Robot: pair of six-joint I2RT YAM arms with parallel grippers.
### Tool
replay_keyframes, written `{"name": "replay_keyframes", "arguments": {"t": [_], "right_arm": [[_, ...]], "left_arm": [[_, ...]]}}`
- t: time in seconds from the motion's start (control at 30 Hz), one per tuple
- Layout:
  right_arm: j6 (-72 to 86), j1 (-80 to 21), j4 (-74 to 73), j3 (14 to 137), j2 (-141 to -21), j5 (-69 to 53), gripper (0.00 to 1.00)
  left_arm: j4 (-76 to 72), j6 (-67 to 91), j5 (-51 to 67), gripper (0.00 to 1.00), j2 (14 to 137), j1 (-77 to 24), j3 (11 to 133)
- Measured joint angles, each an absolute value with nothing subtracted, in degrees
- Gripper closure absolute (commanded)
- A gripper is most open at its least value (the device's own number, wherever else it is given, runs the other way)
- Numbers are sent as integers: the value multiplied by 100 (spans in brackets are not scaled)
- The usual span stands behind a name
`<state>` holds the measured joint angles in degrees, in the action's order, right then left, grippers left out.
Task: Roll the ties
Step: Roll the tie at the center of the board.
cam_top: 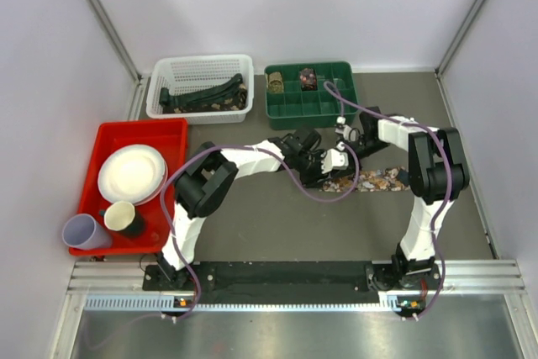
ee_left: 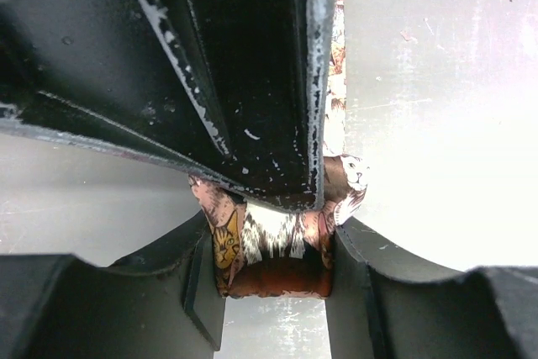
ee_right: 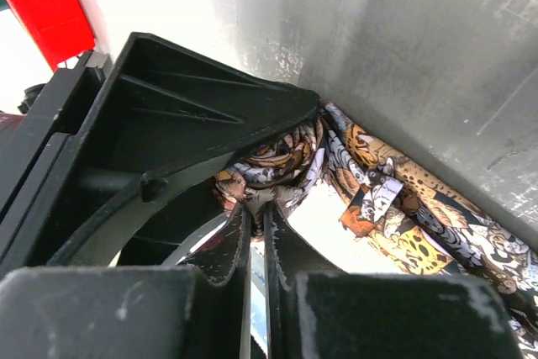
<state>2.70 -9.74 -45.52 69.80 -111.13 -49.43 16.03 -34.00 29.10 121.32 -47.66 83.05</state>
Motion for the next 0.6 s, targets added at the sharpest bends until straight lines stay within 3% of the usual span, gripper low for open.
{"name": "replay_keyframes", "arguments": {"t": [0.03,0.1,0.13,0.17,0.47,0.6], "right_arm": [[279,-976,-4558,6980,-11113,-4904,100],[301,-989,-4563,6982,-11111,-4807,100],[305,-998,-4563,6982,-11109,-4676,100],[314,-998,-4580,6982,-11111,-4571,100],[362,-996,-4886,7157,-11093,-3621,100],[338,-1009,-4991,7251,-11144,-3271,100]], "left_arm": [[1542,-3371,2912,48,12112,-4764,8259],[1385,-3286,2910,37,12062,-4755,8145],[1256,-3210,2906,12,12033,-4740,8068],[1166,-3164,2912,1,12016,-4724,8016],[478,-2235,2598,1,11535,-4619,7288],[-368,-1732,2075,1,10925,-4547,6324]]}}
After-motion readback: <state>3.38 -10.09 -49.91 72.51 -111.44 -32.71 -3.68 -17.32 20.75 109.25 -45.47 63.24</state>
